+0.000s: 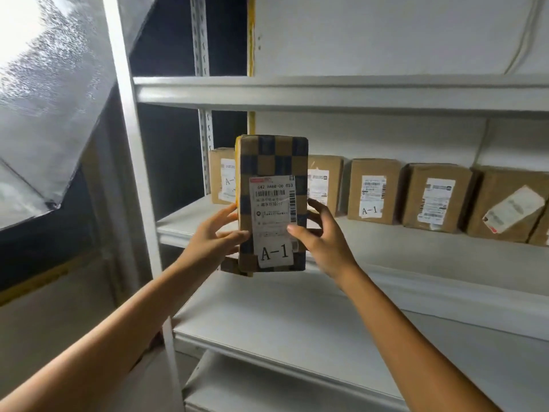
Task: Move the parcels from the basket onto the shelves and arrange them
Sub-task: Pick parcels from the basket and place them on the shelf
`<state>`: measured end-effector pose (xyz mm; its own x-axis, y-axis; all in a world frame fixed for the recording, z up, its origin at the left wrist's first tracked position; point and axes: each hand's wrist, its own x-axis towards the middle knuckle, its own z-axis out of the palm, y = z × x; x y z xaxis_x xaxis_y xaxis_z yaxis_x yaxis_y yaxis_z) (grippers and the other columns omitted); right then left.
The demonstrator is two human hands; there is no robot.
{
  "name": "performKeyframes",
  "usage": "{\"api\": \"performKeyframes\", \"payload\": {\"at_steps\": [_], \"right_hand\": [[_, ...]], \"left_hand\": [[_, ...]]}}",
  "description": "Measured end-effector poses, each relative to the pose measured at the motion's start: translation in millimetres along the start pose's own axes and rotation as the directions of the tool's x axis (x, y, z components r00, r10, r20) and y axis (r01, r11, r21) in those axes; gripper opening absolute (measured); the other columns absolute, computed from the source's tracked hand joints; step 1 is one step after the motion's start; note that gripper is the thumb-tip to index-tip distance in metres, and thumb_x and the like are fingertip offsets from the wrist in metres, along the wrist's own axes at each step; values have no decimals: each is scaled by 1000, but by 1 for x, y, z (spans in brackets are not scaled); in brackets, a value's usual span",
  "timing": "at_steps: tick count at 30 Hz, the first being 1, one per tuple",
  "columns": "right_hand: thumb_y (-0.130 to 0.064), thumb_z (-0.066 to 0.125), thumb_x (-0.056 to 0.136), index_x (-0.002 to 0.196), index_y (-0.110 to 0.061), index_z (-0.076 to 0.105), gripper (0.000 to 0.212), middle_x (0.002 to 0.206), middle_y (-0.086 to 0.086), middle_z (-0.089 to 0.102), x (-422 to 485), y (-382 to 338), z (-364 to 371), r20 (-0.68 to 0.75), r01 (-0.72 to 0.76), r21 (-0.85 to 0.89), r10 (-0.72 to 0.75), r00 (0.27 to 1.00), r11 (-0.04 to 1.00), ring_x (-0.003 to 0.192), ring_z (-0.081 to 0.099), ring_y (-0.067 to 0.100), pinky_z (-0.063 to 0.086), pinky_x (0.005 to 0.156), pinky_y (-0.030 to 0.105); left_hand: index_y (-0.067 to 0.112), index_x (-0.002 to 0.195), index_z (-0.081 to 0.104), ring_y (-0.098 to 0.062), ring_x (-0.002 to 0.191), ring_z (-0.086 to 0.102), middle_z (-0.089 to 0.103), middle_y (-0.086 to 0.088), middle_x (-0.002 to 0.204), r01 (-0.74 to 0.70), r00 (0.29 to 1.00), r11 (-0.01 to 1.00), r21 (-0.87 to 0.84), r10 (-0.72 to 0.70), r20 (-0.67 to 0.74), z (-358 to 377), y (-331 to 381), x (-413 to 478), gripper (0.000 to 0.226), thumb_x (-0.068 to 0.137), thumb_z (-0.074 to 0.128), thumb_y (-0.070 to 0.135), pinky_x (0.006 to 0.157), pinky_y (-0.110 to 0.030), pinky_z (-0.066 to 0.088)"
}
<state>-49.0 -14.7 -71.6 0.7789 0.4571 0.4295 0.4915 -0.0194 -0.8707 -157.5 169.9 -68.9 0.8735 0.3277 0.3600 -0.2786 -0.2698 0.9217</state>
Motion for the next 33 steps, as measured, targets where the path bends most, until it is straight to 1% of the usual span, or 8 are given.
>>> {"api": "performKeyframes", "payload": {"at_steps": [2,6,12,17,21,24,29,33], "right_hand": [[-31,65,91,131,-33,44,45,134,-7,55,23,2,20,38,10,11,-10,999,1000,115,56,16,51,69,15],[-29,66,90,130,-28,51,42,127,-7,60,74,14,54,72,34,21,-36,997,999,119,56,16,54,92,36],[-26,70,87,128,-24,55,44,126,-6,63,157,47,99,78,44,15,-45,996,999,118,57,14,47,103,41],[-24,74,82,116,-31,56,39,115,-10,66,218,77,121,72,30,-29,-28,997,999,109,61,12,49,98,38],[-16,77,79,107,-33,50,43,99,-20,62,248,100,141,38,13,-71,-10,999,997,92,59,-2,47,84,26],[-16,77,80,111,-26,48,44,105,-10,63,261,117,157,16,-36,-137,39,999,990,98,60,11,50,86,32],[-24,75,82,125,-19,49,50,123,2,63,275,127,180,-81,-64,-213,48,996,975,111,60,19,51,94,41],[-22,74,85,118,-15,54,39,115,3,68,285,131,189,-135,-121,-220,93,986,968,105,64,21,52,92,47]], "left_hand": [[51,122,49,7,90,66,57,29,114,-15,1000,1000,-15,15,-24,-19,-12,10,48,80,68,36,59,-19,56],[57,119,46,15,90,62,59,40,104,-19,997,999,31,21,-69,-55,-35,41,46,87,66,32,58,-14,53],[59,119,43,9,89,62,51,35,113,2,994,996,92,7,-106,-91,-62,114,45,93,60,27,64,-18,54],[62,114,44,5,89,61,53,35,109,47,994,987,151,-31,-103,-111,-88,174,55,95,55,12,69,-21,55],[48,125,47,-10,97,60,56,13,118,93,988,982,167,-71,-134,-122,-116,212,55,94,54,3,74,-30,58],[35,140,44,-18,106,58,56,6,117,124,986,982,140,-105,-131,-130,-137,233,60,93,53,0,70,-25,57],[32,142,39,-19,107,58,56,0,125,138,985,972,190,-115,-128,-149,-160,265,56,94,56,10,64,-23,55],[24,140,44,-22,102,63,58,-5,128,183,980,963,199,-163,-110,-158,-173,286,50,92,60,17,76,-34,57]]}}
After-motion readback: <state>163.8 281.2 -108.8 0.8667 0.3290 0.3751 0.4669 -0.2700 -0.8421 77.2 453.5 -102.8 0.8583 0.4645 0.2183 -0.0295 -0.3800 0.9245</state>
